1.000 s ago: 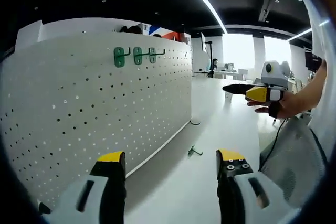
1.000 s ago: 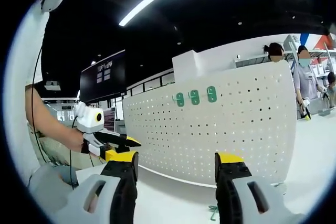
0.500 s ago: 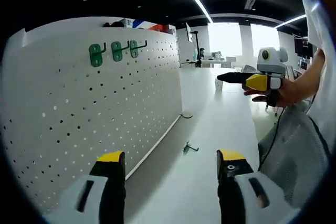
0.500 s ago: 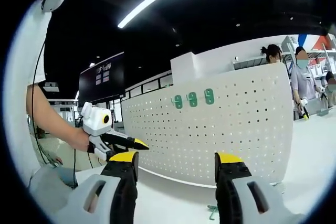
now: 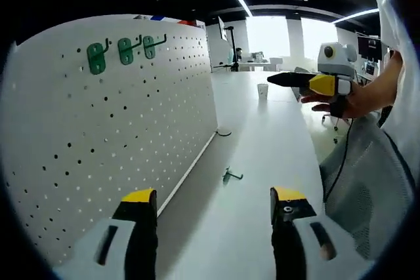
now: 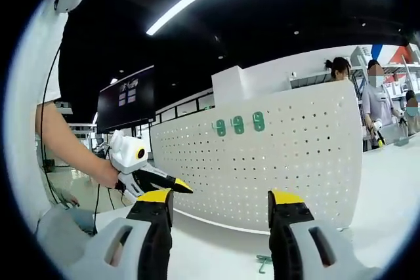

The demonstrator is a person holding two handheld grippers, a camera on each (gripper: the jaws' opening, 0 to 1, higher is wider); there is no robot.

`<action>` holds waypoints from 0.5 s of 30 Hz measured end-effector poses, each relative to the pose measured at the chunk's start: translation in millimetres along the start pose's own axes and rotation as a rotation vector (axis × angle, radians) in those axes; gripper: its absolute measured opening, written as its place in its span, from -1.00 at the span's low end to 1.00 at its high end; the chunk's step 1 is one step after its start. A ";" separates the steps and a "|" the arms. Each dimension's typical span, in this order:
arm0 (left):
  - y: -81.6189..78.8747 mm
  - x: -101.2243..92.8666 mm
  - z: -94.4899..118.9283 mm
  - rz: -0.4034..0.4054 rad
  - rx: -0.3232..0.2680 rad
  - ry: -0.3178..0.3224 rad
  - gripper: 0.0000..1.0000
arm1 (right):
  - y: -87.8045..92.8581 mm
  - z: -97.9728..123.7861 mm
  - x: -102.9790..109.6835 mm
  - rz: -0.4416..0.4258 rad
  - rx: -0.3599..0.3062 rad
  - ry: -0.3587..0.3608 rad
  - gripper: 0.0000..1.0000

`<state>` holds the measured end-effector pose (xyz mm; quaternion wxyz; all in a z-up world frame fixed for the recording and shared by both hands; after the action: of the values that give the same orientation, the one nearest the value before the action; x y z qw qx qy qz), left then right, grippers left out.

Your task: Insert the hook assembly into the mounting plate slot until the hook locks in place.

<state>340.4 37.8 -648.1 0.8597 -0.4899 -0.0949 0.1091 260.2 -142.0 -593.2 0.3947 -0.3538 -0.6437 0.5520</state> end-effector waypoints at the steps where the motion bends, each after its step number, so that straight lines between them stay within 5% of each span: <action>1: 0.0 -0.4 -1.3 -0.004 0.005 0.008 0.43 | 0.0 0.2 0.1 0.003 0.001 0.000 0.12; 15: -1.0 5.5 -26.9 -0.049 0.085 0.099 0.43 | 1.0 2.2 -2.2 0.019 0.006 0.004 0.12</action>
<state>353.0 16.8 -660.4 0.8859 -0.4551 -0.0595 0.0678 259.2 -144.7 -594.7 0.3915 -0.3599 -0.6380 0.5570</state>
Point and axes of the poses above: the point that each gripper's makers call its tool centre point, and the gripper's own axes: z roughly backward along the fingers, x roughly to its left, y roughly out of its underside, the point moved 4 cm from there along z, roughly backward along the fingers, and after that the axes turned 7 degrees about y, right-handed, at the moved point
